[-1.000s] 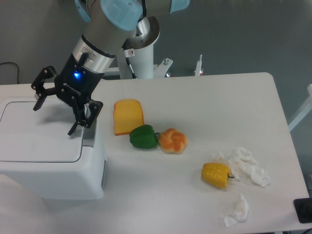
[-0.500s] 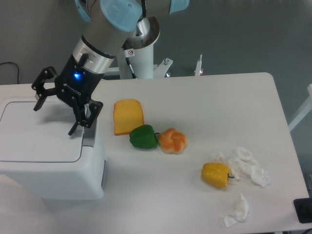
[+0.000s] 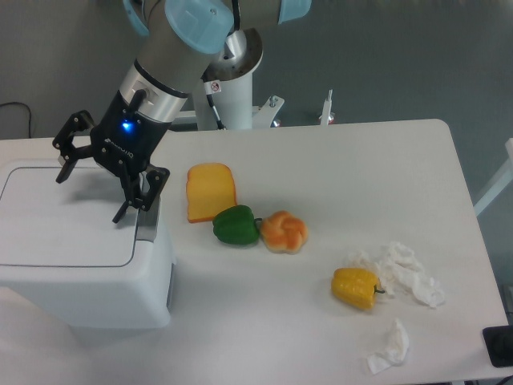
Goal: Close the trash can
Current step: 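Press the gripper on the lid to seat it shut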
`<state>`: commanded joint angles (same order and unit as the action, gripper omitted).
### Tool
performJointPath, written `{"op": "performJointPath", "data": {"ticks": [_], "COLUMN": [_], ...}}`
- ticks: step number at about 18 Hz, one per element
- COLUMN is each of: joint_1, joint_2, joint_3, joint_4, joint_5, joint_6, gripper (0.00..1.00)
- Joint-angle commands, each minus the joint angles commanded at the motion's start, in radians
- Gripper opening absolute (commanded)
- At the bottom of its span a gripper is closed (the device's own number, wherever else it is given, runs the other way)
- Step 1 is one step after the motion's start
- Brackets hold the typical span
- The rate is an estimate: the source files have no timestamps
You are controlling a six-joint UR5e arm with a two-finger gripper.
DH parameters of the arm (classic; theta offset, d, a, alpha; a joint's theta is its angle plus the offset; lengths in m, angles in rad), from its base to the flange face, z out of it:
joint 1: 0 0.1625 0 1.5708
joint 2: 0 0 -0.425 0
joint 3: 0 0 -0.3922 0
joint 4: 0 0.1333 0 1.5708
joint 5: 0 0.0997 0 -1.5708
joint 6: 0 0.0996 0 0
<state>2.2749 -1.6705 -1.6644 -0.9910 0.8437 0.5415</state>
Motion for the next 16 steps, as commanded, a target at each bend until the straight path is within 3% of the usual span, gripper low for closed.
{"op": "performJointPath", "data": {"ticks": [16], "joint_1": [0.008], "joint_2": [0.003], "joint_3": [0.008], "joint_4": [-0.005], "joint_5": [-0.003], "joint_6": [-0.008], "gripper": [1.00]}}
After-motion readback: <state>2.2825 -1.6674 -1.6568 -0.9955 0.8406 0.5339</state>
